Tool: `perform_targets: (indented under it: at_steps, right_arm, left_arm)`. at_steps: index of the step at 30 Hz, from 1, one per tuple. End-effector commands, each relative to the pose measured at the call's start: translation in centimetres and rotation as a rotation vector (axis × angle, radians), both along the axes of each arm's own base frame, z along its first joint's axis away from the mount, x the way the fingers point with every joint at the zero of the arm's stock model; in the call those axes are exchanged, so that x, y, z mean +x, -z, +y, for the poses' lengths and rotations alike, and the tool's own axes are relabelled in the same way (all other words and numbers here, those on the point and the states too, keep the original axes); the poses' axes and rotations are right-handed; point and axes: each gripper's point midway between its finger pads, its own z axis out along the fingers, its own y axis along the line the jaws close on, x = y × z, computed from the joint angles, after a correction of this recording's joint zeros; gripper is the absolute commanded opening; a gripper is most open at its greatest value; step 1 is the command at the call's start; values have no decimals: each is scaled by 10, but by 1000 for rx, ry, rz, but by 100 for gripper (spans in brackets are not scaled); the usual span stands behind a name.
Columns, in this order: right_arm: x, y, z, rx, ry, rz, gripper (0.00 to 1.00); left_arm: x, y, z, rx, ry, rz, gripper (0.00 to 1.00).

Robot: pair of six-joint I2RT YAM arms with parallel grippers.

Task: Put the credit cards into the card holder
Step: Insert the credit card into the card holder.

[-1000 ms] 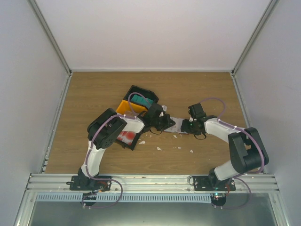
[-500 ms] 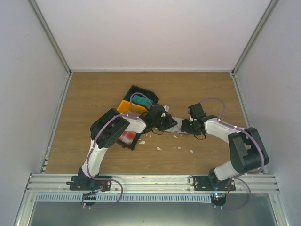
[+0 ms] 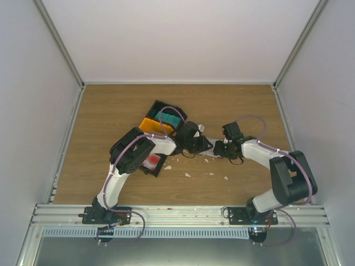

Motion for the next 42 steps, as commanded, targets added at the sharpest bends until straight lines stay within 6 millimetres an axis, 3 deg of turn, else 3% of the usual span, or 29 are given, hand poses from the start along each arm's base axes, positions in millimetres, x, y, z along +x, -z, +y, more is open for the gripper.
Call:
perform_targets:
  at_steps: [1, 6, 11, 15, 20, 23, 32, 42]
  right_arm:
    - [-14, 9, -8, -25, 18, 48, 56]
    - [-11, 4, -8, -22, 23, 31, 56]
    - [-9, -1, -11, -28, 36, 16, 56]
    - [-10, -6, -15, -38, 52, 3, 56]
    - [-9, -11, -14, -26, 48, -12, 56]
    - [-7, -17, -4, 14, -26, -43, 56]
    - [-21, -27, 15, -4, -181, -94, 69]
    - [-32, -8, 24, -128, -246, -63, 77]
  left_arm:
    - [-16, 31, 2, 114, 69, 17, 24]
    - [-22, 27, -1, 127, 97, -3, 29]
    - [-18, 5, -1, 139, 110, -55, 37]
    - [-15, -19, -3, 146, 128, -97, 48]
    - [-15, -29, 4, 189, 127, -99, 67]
    - [-15, -30, 7, 210, 129, -100, 72]
    - [-14, -26, 16, 249, 120, -83, 75]
    - [-12, -28, 29, 221, 143, -24, 82]
